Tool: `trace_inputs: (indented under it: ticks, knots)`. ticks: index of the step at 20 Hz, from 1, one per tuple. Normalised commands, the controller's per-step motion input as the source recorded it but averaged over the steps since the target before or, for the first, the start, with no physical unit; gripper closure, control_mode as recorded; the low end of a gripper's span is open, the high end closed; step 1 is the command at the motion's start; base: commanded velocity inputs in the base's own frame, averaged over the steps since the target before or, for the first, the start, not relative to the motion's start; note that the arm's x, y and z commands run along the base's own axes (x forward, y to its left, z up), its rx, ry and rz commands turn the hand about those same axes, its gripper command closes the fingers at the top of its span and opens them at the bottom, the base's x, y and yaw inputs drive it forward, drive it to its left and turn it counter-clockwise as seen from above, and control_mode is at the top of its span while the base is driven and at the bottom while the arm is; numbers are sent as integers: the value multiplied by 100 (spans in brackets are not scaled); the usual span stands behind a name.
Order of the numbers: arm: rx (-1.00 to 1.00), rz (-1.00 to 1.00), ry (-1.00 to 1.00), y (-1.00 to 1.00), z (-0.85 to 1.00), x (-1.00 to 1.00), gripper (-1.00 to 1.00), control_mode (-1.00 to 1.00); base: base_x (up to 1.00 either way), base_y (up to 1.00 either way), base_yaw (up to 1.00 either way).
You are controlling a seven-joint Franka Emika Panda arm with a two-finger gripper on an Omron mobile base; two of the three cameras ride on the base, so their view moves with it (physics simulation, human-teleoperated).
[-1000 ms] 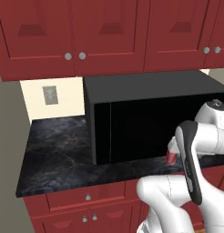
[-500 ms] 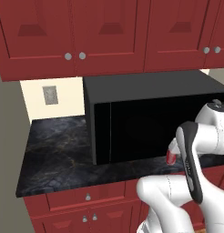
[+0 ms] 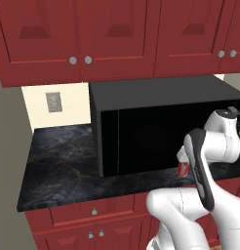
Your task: Four empty soda cans are scattered around the kitchen. Gather all the cans and cluster them next to the stove for recycling.
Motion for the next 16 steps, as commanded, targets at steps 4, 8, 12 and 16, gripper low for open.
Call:
trace_inputs:
  ticks: [4, 8, 12, 16]
  knots:
    - [0, 0, 0, 0, -16, 16, -100, -100, 0, 0, 0]
    - [0, 0, 0, -1, -19, 13, -100, -100, 0, 0, 0]
    - [0, 0, 0, -3, -19, 12, -100, -100, 0, 0, 0]
    - [0, 0, 0, -14, -15, 11, -100, -100, 0, 0, 0]
